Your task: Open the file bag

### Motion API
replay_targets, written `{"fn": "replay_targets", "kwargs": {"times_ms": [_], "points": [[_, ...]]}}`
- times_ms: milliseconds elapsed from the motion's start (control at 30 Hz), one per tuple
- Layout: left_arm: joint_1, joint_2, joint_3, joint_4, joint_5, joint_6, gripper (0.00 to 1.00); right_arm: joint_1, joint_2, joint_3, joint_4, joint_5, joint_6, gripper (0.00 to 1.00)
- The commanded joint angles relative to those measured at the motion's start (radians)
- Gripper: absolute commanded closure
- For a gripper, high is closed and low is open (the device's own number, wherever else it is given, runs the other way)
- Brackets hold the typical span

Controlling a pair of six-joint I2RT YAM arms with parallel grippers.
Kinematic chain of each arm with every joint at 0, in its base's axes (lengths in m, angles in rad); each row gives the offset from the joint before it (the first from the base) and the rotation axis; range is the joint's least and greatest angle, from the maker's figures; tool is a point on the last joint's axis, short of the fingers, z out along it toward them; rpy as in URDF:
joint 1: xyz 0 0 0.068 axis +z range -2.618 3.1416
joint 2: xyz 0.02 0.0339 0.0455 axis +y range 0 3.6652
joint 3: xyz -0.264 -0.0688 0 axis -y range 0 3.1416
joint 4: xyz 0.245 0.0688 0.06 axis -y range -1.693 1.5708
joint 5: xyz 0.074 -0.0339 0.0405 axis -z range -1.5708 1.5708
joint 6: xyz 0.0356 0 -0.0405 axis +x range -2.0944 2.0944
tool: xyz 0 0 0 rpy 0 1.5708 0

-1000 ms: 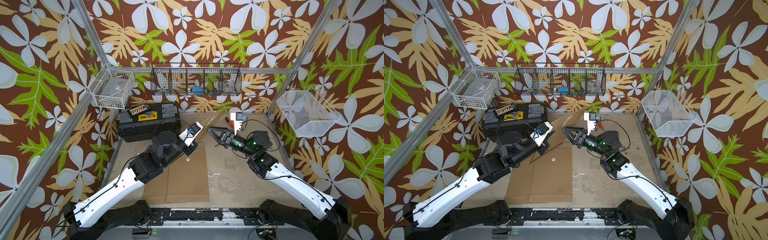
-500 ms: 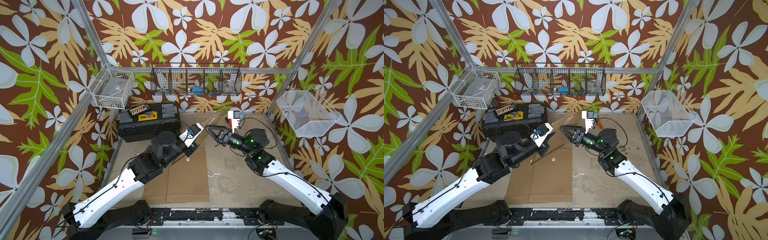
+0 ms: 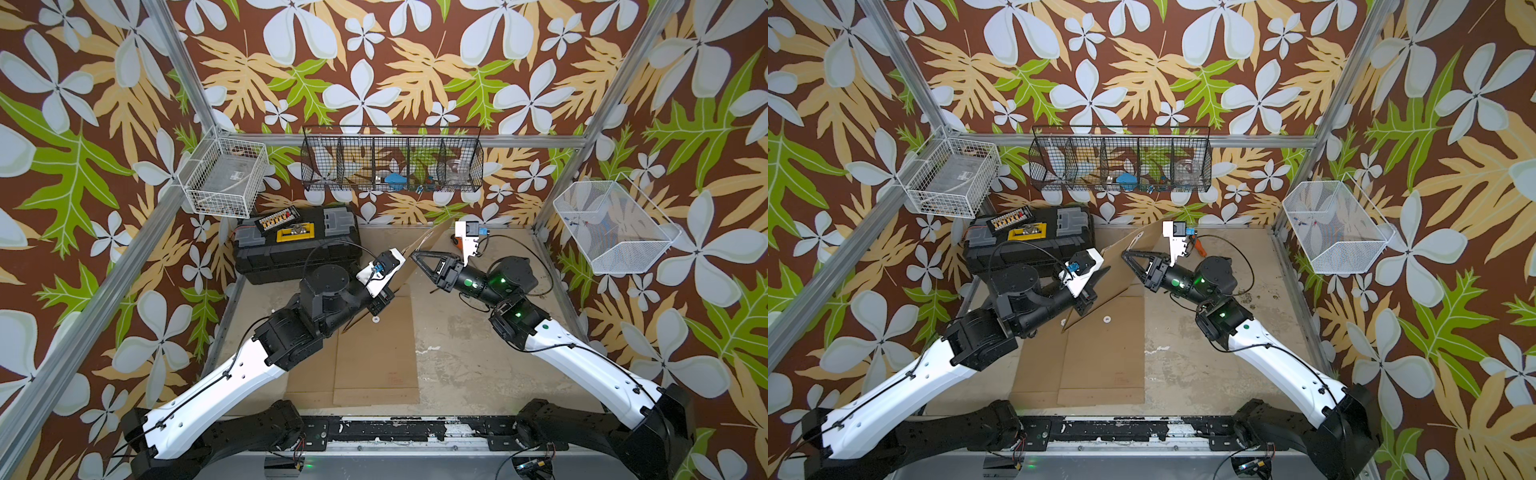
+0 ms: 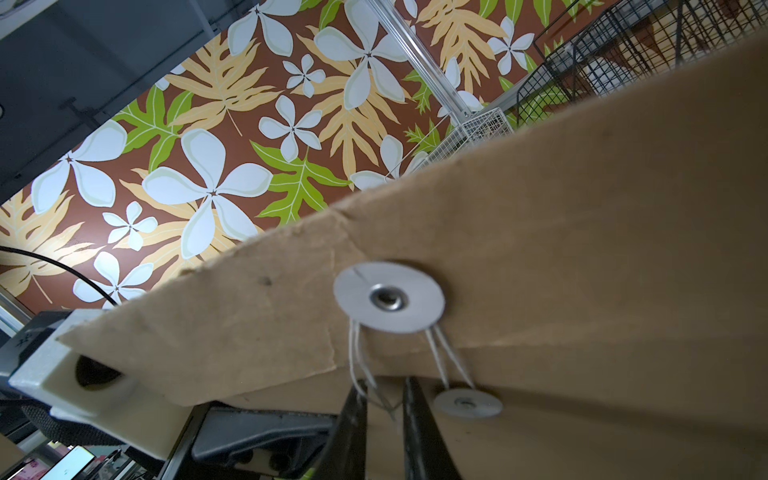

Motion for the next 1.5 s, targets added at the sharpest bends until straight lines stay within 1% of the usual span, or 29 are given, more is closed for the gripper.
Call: {"fn": "replay_targets", "kwargs": {"times_ms": [0, 300, 567, 733, 1067, 1267, 1467], "points": [[-0.001, -0.005, -0.001, 0.029, 0.011, -0.004, 1.00, 0.001, -0.001, -0.002, 0.015, 0.011, -0.008, 0.88], [-0.001, -0.008, -0.013, 0.030, -0.004, -0.001, 1.00, 0.000, -0.008, 0.002, -0.023, 0.015, -0.044, 1.00], [-0.001, -0.005, -0.019, 0.032, -0.011, -0.003, 1.00, -0.001, -0.022, 0.000, -0.055, 0.015, -0.081, 1.00], [-0.001, -0.002, -0.023, 0.030, -0.035, 0.001, 1.00, -0.002, -0.049, 0.021, -0.124, 0.027, -0.148, 1.00], [0.000, -0.021, -0.044, 0.031, -0.064, 0.005, 1.00, -0.001, -0.163, 0.035, -0.320, 0.186, -0.317, 1.00], [-0.001, -0.024, -0.043, 0.027, -0.066, 0.013, 1.00, -0.002, -0.193, 0.030, -0.372, 0.228, -0.358, 1.00], [-0.001, -0.023, -0.023, -0.015, -0.056, 0.046, 1.00, -0.001, -0.177, 0.091, -0.468, 0.249, -0.453, 1.00]]}}
